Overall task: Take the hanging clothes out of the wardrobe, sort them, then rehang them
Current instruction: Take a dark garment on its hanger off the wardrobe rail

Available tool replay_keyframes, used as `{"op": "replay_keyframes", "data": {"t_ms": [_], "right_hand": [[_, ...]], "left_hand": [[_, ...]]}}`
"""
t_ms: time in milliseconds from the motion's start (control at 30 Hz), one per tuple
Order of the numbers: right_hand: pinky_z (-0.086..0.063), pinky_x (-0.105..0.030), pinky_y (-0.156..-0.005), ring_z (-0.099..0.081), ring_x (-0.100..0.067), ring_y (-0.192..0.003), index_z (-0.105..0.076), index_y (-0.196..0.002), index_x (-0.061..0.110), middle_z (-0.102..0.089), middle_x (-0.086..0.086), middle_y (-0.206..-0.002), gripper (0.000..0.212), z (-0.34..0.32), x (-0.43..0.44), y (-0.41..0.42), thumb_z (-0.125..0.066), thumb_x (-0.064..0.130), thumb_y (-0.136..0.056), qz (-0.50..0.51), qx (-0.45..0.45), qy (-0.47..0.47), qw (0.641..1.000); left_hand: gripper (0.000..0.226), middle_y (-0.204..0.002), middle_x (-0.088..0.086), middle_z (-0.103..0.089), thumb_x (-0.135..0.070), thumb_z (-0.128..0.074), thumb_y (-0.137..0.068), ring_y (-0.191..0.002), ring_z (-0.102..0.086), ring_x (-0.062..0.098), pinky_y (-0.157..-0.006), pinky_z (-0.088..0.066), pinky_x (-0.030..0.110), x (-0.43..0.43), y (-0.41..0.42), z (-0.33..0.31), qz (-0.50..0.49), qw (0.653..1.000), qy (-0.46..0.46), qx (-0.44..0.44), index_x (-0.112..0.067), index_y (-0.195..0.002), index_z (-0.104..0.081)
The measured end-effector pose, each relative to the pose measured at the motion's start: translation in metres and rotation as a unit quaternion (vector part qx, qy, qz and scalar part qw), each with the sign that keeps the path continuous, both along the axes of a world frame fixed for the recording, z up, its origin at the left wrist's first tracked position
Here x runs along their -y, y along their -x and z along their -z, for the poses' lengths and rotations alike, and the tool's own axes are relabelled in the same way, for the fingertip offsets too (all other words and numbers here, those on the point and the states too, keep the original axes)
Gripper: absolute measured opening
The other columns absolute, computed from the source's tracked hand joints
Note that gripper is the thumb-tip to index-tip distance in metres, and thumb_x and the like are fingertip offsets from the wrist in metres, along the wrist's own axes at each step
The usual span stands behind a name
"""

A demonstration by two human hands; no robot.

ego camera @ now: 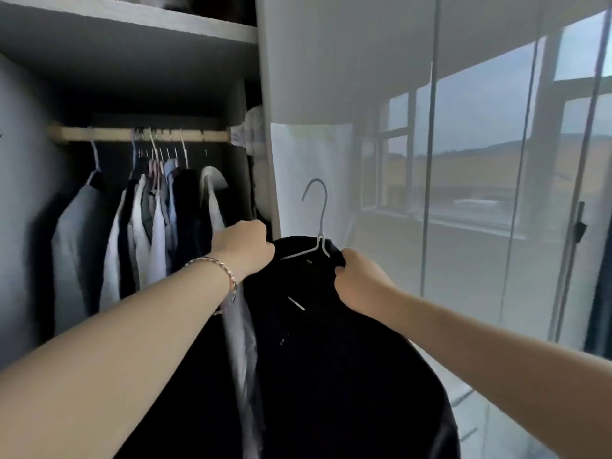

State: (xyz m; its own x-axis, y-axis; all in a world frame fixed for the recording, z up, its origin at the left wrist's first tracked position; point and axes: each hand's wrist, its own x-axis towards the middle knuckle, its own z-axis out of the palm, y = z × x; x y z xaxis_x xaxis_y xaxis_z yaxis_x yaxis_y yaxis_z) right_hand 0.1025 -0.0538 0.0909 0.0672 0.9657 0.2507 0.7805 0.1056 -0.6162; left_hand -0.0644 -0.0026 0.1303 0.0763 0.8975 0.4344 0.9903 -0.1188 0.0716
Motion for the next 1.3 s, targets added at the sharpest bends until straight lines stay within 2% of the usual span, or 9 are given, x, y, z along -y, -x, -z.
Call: {"op": "replay_keyframes", "data": {"t_ms": [67,300,467,600,700,800,900,1133,1300], "right_hand": [[-0.033,-0.027,-0.052,-0.045,-0.016,-0.062,-0.045,-0.094,0.013,-0.046,0.000,-0.073,0.013,0.022,0.034,-0.036,-0.033,0.014,-0.097,0.018,-0.023,0.005,1.000],[-0.053,-0.039,-0.079,-0.066,-0.026,-0.086,-0.061,-0.105,0.021,-0.068,-0.007,-0.093,0.020,0.083,0.159,-0.154,-0.045,0.026,-0.095,0.180,-0.130,0.019,0.975],[-0.051,-0.032,-0.067,-0.065,-0.016,-0.072,-0.062,-0.092,0.031,-0.069,0.003,-0.080,0.020,0.124,0.245,-0.204,-0.051,0.048,-0.088,0.320,-0.126,0.008,0.939],[-0.044,-0.030,-0.063,-0.059,-0.014,-0.074,-0.057,-0.083,0.035,-0.061,0.013,-0.069,0.022,0.156,0.314,-0.228,-0.047,0.054,-0.088,0.474,-0.054,0.025,0.878],[-0.039,-0.029,-0.062,-0.058,-0.018,-0.075,-0.059,-0.086,0.030,-0.061,0.008,-0.073,0.028,0.169,0.357,-0.231,-0.043,0.053,-0.091,0.543,0.043,0.065,0.836],[-0.039,-0.031,-0.059,-0.065,-0.026,-0.080,-0.061,-0.098,0.022,-0.069,-0.002,-0.082,0.032,0.181,0.393,-0.226,-0.040,0.045,-0.096,0.550,0.184,0.094,0.809],[-0.038,-0.030,-0.058,-0.067,-0.030,-0.082,-0.060,-0.119,0.023,-0.072,-0.005,-0.089,0.028,0.187,0.421,-0.214,-0.043,0.028,-0.098,0.570,0.211,0.082,0.790],[-0.036,-0.035,-0.068,-0.054,-0.035,-0.089,-0.048,-0.110,0.007,-0.051,-0.012,-0.108,0.019,0.179,0.504,-0.183,-0.036,0.006,-0.095,0.743,0.107,0.129,0.648],[-0.029,-0.033,-0.060,-0.057,-0.042,-0.073,-0.053,-0.099,-0.001,-0.049,-0.015,-0.064,0.019,0.155,0.579,-0.128,-0.042,0.014,-0.097,0.832,0.162,0.070,0.526]], "left_hand": [[0.020,-0.090,0.004,-0.063,-0.019,-0.043,-0.088,-0.082,-0.060,0.025,-0.065,-0.043,0.028,0.018,-0.032,0.021,0.036,0.999,0.017,-0.013,-0.010,-0.095,-0.059],[0.019,-0.083,0.000,-0.061,-0.019,-0.046,-0.087,-0.076,-0.054,0.024,-0.054,-0.032,0.022,0.075,-0.158,0.098,0.205,0.975,0.081,-0.034,-0.014,-0.092,-0.063],[0.019,-0.077,0.000,-0.059,-0.023,-0.043,-0.089,-0.071,-0.052,0.021,-0.054,-0.033,0.024,0.123,-0.245,0.149,0.344,0.930,0.128,-0.033,-0.015,-0.084,-0.060],[0.021,-0.091,0.000,-0.062,-0.026,-0.043,-0.090,-0.080,-0.050,0.021,-0.069,-0.036,0.028,0.160,-0.306,0.182,0.449,0.879,0.151,-0.048,-0.019,-0.097,-0.061],[0.016,-0.093,0.001,-0.060,-0.025,-0.043,-0.090,-0.081,-0.049,0.021,-0.071,-0.037,0.028,0.186,-0.345,0.201,0.526,0.833,0.161,-0.067,-0.020,-0.092,-0.058],[0.016,-0.090,-0.002,-0.059,-0.024,-0.043,-0.089,-0.082,-0.052,0.020,-0.069,-0.037,0.027,0.215,-0.376,0.216,0.590,0.785,0.174,-0.070,-0.020,-0.090,-0.059],[0.018,-0.088,-0.004,-0.062,-0.024,-0.044,-0.088,-0.081,-0.055,0.021,-0.068,-0.037,0.027,0.245,-0.399,0.227,0.640,0.746,0.173,-0.064,-0.020,-0.089,-0.062],[0.020,-0.090,0.001,-0.061,-0.024,-0.045,-0.088,-0.082,-0.055,0.025,-0.070,-0.038,0.027,0.325,-0.431,0.239,0.732,0.648,0.188,-0.094,-0.017,-0.091,-0.063],[0.021,-0.085,0.002,-0.060,-0.022,-0.043,-0.089,-0.078,-0.054,0.026,-0.062,-0.035,0.026,0.412,-0.436,0.242,0.792,0.572,0.166,-0.136,-0.014,-0.093,-0.062]]}}
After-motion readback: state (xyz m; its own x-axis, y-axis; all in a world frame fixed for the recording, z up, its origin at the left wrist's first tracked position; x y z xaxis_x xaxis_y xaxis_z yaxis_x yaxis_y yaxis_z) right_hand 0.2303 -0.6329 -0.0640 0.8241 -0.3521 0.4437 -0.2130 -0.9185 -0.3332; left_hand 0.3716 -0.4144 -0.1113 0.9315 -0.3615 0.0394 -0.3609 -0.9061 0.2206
